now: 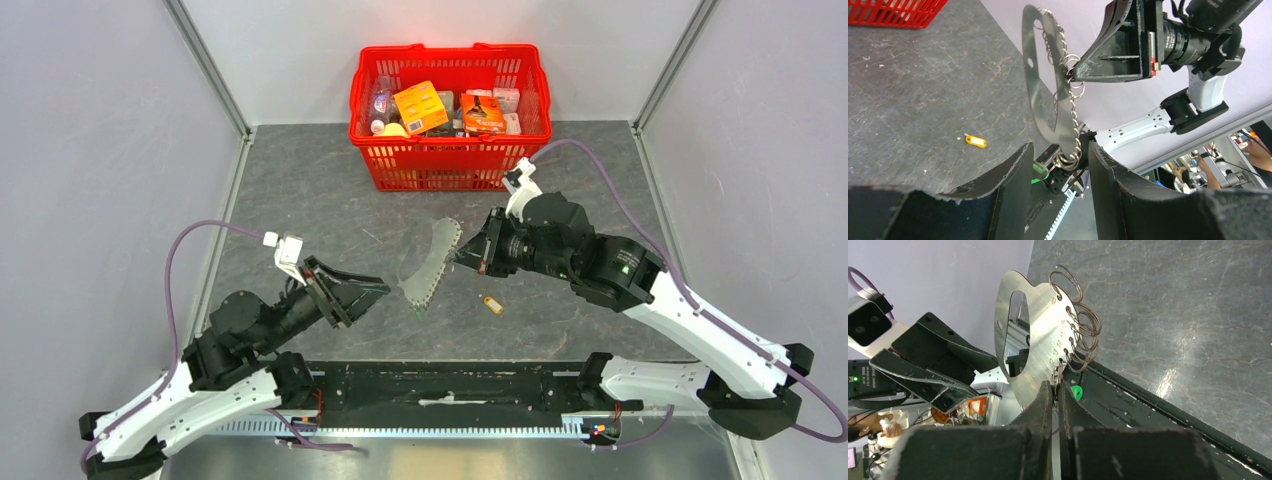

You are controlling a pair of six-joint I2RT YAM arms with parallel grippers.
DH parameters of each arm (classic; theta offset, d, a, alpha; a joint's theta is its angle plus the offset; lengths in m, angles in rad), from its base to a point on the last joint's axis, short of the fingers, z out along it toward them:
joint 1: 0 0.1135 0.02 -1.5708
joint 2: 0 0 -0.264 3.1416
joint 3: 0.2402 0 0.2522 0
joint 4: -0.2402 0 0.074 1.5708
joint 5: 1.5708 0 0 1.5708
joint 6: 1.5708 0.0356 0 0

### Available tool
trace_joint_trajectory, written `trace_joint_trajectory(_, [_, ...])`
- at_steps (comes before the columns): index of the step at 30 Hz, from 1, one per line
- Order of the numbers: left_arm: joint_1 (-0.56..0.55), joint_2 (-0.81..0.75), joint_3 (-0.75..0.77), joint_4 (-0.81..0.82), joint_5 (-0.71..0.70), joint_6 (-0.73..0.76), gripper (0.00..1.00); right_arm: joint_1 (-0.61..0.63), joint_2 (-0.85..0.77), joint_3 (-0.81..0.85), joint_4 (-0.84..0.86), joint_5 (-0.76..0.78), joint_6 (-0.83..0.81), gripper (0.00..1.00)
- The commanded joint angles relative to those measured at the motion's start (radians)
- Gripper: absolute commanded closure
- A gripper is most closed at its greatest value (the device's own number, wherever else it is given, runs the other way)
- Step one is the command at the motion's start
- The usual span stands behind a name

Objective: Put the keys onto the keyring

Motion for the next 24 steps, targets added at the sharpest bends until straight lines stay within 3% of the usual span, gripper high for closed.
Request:
trace_joint_trajectory(1, [-0.005, 0.03, -0.004, 0.079, 0.032, 0.044, 0.48, 0.003, 0.006, 0.04, 0.034, -0.074, 0.008, 1.0])
trace_joint_trajectory(17, [-0.004, 0.064, -0.021, 0.129, 0.043, 0.032, 0.48, 0.003, -0.001, 0.02, 0.07, -0.143, 0.009, 1.0])
trace_joint_trajectory(22, [-0.004, 0.091, -0.021, 0.137, 0.042, 0.023, 0.57, 0.003, -0.002, 0.017, 0.087, -0.157, 0.008, 1.0])
trace_joint_trajectory(24, [-0.004, 0.094, -0.021, 0.142, 0.036, 0.017, 0.66, 0.003, -0.001, 0.016, 0.087, -0.163, 0.005, 1.0])
